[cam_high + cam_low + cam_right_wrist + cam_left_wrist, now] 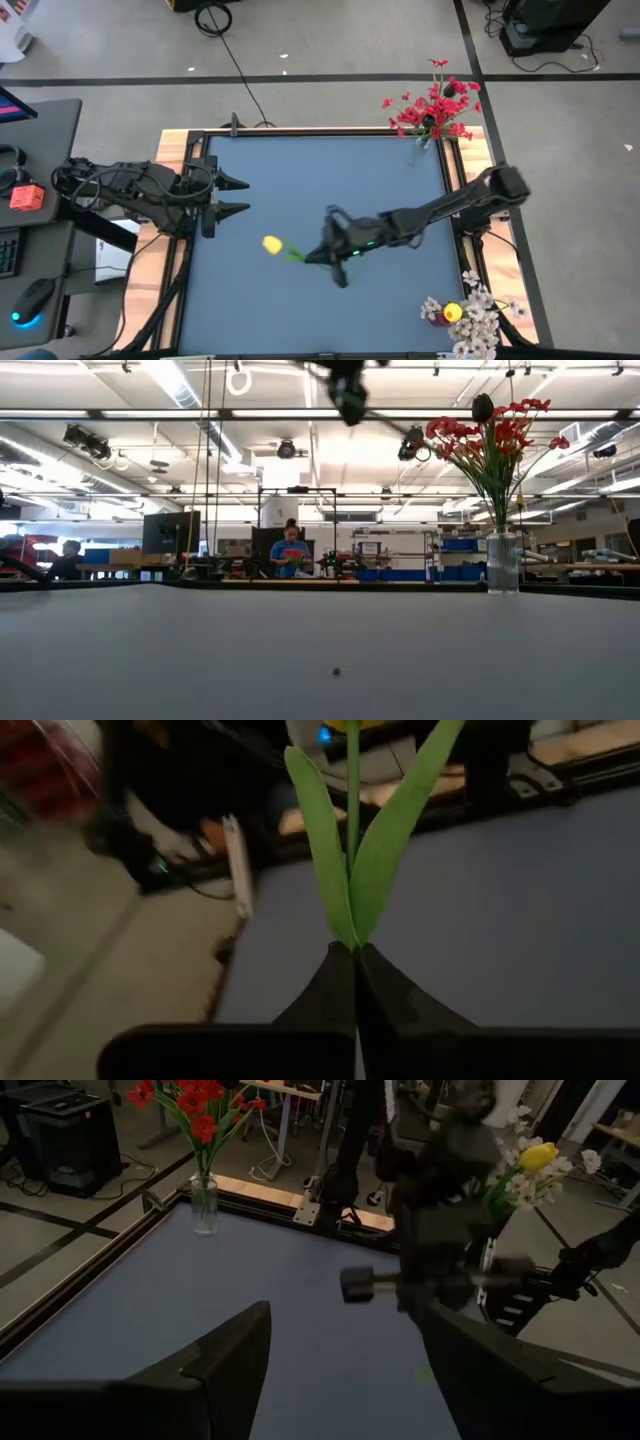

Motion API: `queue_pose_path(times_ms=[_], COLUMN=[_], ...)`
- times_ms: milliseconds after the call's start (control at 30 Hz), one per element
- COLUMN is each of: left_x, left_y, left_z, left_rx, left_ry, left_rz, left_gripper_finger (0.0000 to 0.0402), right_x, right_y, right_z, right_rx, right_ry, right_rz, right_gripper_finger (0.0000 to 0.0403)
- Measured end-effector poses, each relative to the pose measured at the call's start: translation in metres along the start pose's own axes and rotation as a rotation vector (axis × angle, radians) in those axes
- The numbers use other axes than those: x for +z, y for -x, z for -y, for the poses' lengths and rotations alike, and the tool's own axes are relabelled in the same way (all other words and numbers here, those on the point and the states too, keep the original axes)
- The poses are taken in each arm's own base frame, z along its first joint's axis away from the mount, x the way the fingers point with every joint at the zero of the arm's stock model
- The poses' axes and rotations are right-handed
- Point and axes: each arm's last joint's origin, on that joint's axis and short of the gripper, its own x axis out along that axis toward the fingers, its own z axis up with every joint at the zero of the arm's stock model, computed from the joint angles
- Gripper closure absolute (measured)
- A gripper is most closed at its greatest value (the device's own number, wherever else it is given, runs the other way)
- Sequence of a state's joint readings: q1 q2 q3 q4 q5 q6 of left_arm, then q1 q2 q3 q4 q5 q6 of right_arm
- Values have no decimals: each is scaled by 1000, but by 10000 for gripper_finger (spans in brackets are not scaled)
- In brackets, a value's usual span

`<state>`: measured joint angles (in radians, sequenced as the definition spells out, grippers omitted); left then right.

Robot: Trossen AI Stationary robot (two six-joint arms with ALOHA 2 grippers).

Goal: Sort flowers into vase by color
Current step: Put the yellow flower into the red flower vase

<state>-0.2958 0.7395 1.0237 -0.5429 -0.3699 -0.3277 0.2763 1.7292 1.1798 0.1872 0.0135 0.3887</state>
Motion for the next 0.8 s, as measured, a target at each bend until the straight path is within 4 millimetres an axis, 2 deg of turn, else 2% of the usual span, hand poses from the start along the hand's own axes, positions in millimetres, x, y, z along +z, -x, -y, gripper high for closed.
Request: queue_pose_path(times_ms=[200, 500, 667, 800], left_x=[0, 0, 0, 0], left_y=[0, 0, 0, 0], left_z=[0, 0, 0, 0], left_rx=[0, 0, 0, 0], left_ry=[0, 0, 0, 0], left_rz=[0, 0, 0, 0], left_gripper_finger=[136, 136, 136, 136], right_x=[-15, -26, -35, -39], right_y=[64, 165, 202, 223], right_z=[5, 1, -6, -16], right_rx=[125, 416, 596, 707], right_ry=[-83, -64, -49, -43], right_rz=[109, 219, 227, 243], right_gripper_finger=[403, 403, 403, 403])
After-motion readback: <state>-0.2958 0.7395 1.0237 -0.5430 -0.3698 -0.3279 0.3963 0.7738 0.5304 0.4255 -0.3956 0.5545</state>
